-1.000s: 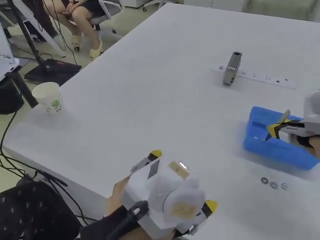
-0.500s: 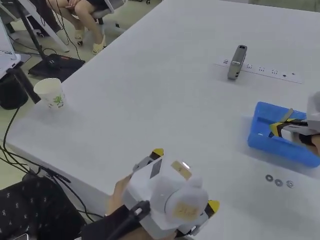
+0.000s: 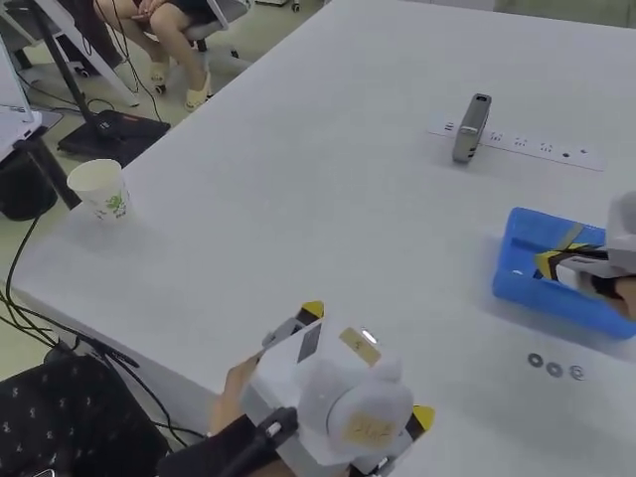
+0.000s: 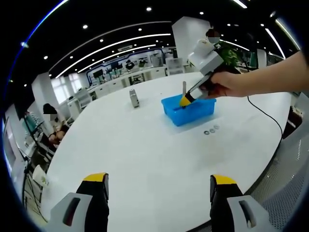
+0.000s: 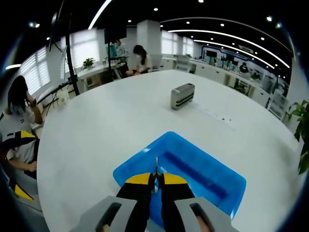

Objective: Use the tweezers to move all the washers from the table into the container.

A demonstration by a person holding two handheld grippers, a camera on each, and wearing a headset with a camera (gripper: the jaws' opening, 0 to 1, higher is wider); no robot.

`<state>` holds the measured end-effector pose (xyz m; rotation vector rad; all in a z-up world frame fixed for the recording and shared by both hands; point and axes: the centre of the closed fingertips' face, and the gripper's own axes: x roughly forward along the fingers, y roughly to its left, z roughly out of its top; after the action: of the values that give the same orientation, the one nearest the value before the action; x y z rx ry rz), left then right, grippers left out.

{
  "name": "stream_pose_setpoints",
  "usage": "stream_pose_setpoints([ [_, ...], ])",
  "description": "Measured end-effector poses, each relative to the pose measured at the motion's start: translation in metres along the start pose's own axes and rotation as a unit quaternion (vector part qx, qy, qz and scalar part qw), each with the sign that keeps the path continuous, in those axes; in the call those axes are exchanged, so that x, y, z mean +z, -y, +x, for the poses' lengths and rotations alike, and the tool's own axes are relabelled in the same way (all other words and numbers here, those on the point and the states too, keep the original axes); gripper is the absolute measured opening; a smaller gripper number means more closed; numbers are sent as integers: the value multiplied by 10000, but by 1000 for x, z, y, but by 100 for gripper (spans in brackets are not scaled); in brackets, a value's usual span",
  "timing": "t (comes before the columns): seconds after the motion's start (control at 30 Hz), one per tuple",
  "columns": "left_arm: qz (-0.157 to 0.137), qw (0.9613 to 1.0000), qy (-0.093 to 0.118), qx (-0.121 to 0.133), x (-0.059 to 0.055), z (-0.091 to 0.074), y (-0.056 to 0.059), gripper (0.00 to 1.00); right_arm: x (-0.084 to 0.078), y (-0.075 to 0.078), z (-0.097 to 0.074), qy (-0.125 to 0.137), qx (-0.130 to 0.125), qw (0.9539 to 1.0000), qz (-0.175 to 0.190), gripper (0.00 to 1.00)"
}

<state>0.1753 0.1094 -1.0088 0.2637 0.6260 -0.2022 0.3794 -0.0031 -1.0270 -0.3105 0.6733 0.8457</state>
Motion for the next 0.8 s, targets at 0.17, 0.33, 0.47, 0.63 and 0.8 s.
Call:
stream_pose_setpoints([
  [0.17,6,9999,71,76,2,0,-3,89,0,1,-1,-21,18,9999,127,4],
  [0.33,-9,9999,101,74,3,-1,-3,90,4,-3,-7,60,24,9999,159,3],
  [0.47,2,9999,107,69,3,-1,-3,90,9,-5,-15,142,-5,9998,133,3],
  [0.63,2,9997,197,147,6,-3,-6,91,20,-9,-28,324,-25,9994,76,3],
  [0.8,-34,9997,211,131,7,-3,-5,91,27,-11,-40,457,-37,9989,55,3],
])
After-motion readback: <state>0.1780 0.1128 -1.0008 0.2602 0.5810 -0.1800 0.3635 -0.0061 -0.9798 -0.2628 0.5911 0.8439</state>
